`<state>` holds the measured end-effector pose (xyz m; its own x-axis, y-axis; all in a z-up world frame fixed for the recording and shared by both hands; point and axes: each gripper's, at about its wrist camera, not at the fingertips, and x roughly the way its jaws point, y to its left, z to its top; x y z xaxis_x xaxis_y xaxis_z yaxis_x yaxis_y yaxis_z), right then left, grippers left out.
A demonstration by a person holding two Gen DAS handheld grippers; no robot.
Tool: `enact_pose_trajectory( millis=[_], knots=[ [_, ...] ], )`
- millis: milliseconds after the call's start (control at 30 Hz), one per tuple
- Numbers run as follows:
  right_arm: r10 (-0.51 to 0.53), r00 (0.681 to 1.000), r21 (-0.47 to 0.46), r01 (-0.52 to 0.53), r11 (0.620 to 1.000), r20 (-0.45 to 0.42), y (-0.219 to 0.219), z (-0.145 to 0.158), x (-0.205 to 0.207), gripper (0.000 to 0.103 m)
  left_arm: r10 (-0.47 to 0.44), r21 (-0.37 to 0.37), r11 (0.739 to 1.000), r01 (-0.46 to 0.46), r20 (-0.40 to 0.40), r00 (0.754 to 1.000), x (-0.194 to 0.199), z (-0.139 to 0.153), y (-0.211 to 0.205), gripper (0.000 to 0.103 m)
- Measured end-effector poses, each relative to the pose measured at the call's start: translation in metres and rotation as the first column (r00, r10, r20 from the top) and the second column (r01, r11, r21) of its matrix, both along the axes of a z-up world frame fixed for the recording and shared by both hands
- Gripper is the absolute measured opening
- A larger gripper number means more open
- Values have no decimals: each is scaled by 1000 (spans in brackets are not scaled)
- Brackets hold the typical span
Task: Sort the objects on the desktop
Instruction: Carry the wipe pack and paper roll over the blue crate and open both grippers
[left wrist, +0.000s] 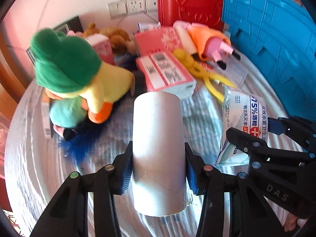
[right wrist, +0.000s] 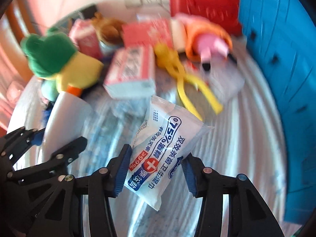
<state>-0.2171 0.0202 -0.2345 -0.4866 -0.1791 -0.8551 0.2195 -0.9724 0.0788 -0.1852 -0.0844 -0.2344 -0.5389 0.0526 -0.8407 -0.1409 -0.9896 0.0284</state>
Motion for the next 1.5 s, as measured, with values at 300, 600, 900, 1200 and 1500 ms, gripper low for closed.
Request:
enact_pose_trajectory(
  millis=[300, 600, 900, 1200, 1500],
  knots=[
    [37, 973, 14, -34, 999, -230, -6, 90, 35, 49, 14, 13, 1000, -12, -133, 991, -11, 33, 18, 45],
    [-5, 913, 12, 11, 1000, -409, 16, 167, 63, 49, -1, 42, 999, 12, -261, 965, -6, 91, 26, 45],
    [-105, 825, -1, 126, 992, -555, 79, 238, 95, 49, -94, 70, 989, 131, -390, 916, -16, 157, 90, 45],
    [-244, 714, -5, 319, 948, -656, 184, 298, 125, 50, -225, 55, 956, 289, -495, 839, -25, 212, 198, 45],
    [-351, 654, 30, 496, 868, -670, 291, 309, 132, 50, -350, 16, 907, 422, -528, 773, -23, 249, 304, 45]
  ],
)
